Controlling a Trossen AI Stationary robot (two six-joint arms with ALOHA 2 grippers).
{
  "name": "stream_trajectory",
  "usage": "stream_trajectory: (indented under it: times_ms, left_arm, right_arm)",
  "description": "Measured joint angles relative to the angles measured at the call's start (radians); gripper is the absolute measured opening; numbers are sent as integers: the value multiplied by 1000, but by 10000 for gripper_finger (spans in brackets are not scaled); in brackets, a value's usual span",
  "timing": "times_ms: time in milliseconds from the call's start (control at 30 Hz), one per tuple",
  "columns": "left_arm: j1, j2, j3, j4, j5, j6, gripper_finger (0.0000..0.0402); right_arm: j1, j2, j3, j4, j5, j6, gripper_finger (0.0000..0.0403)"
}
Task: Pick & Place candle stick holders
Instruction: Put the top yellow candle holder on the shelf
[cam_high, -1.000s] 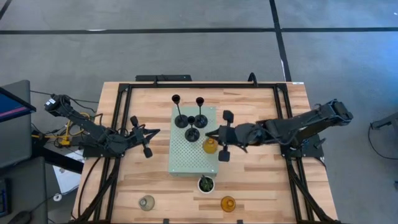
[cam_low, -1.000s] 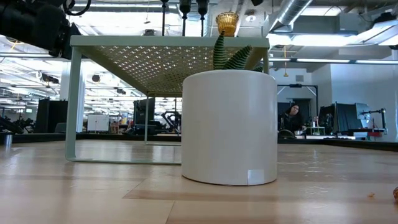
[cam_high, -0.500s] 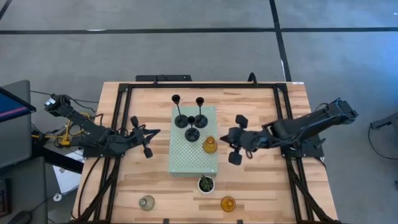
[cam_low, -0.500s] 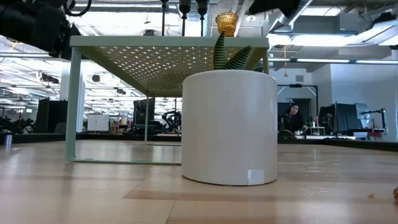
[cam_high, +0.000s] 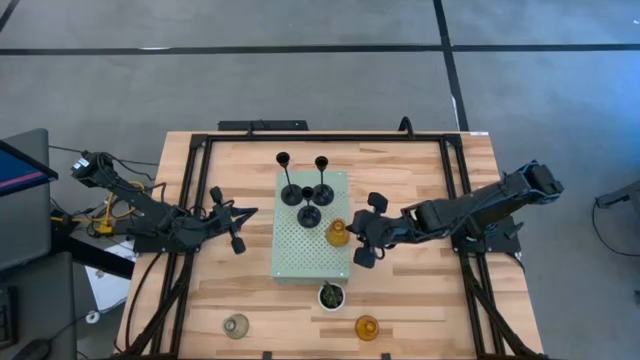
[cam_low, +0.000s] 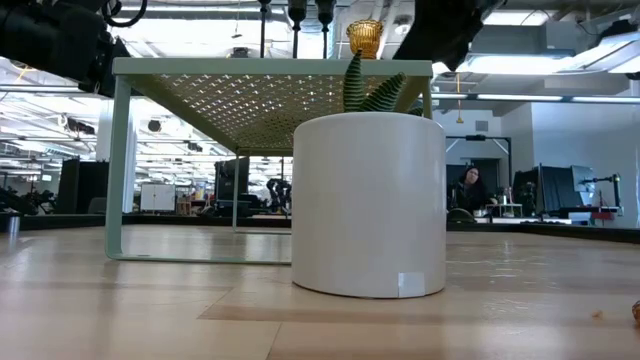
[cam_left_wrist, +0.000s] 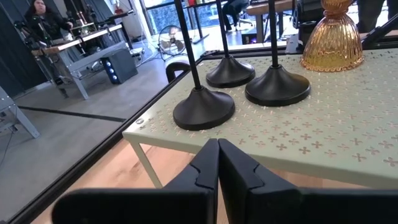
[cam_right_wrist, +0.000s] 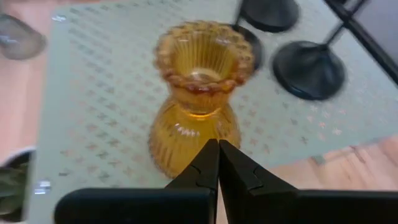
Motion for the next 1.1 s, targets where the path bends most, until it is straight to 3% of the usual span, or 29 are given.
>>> stream_trajectory:
  times_ms: [667, 867, 1100]
  left_arm:
    - [0, 0, 0, 0, 0, 0, 8]
    - [0, 0, 0, 0, 0, 0, 8]
    - [0, 0, 0, 0, 0, 0, 8]
  right_arm:
    - [-49, 0, 0, 116, -62, -70, 0]
    - [-40, 0, 0, 108, -210, -40, 0]
    - [-15, 0, 0, 114, -241, -25, 0]
